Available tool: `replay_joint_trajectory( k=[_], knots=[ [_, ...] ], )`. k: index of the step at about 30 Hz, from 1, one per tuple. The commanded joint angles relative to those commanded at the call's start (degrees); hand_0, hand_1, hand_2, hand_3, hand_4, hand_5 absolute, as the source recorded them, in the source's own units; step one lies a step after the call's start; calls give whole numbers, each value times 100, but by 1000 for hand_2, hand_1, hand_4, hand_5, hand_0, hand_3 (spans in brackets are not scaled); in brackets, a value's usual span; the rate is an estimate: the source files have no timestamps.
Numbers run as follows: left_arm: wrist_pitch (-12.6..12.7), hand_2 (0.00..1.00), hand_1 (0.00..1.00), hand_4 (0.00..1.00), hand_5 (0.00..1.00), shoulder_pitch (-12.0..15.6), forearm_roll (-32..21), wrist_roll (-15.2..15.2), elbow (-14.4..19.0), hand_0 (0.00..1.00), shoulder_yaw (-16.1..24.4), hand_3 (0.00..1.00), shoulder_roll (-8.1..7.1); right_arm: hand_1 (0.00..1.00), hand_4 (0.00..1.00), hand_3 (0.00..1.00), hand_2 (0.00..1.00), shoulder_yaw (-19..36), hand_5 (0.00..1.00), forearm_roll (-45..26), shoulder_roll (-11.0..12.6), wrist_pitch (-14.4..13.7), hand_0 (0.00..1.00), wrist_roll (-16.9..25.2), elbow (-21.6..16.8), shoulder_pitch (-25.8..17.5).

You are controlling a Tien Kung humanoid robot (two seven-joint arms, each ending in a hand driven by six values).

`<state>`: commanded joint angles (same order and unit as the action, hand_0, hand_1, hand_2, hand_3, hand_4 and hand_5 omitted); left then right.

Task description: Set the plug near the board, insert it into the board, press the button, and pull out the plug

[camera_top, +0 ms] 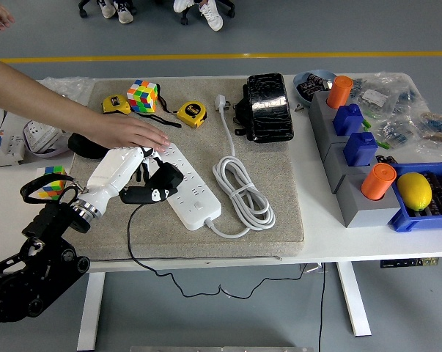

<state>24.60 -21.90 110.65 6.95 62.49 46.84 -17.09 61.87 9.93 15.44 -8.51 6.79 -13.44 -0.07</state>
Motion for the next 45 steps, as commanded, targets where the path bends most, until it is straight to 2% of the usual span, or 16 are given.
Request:
replay_joint_trajectory(
  k=[5,20,35,45],
  knots=[
    [8,311,259,758,2,-64,50,19,-184,181,-75,521,18,578,822,504,527,20,361,8,3,-2,548,1,-4,-1],
    [26,312,261,761,2,-33,198,57,-371,183,-14,522,0,577,823,505,527,174,360,133,-14,-7,547,7,-37,-15],
    [2,314,260,771,4,95,260,139,-230,190,90,522,-70,576,822,504,526,230,360,158,-27,-18,548,23,-41,-46],
    [-19,314,259,775,8,107,338,59,-232,190,140,522,-88,576,823,504,526,278,360,183,-31,-19,548,30,-48,-41]
  ],
)
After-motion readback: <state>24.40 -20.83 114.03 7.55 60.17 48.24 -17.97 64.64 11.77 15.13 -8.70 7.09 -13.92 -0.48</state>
